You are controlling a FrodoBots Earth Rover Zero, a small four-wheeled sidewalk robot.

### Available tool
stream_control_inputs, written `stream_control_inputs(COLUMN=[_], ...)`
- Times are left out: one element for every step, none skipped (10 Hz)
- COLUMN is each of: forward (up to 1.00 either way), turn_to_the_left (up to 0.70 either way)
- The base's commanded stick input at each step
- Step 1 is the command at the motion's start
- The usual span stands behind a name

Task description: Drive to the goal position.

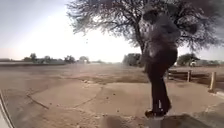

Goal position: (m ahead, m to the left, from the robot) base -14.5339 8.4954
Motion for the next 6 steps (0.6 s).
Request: stream_control_inputs(forward=[0.00,0.00,0.00,0.00,0.00,0.00], turn_to_the_left=[0.02,0.00,0.00,0.00,0.00,0.00])
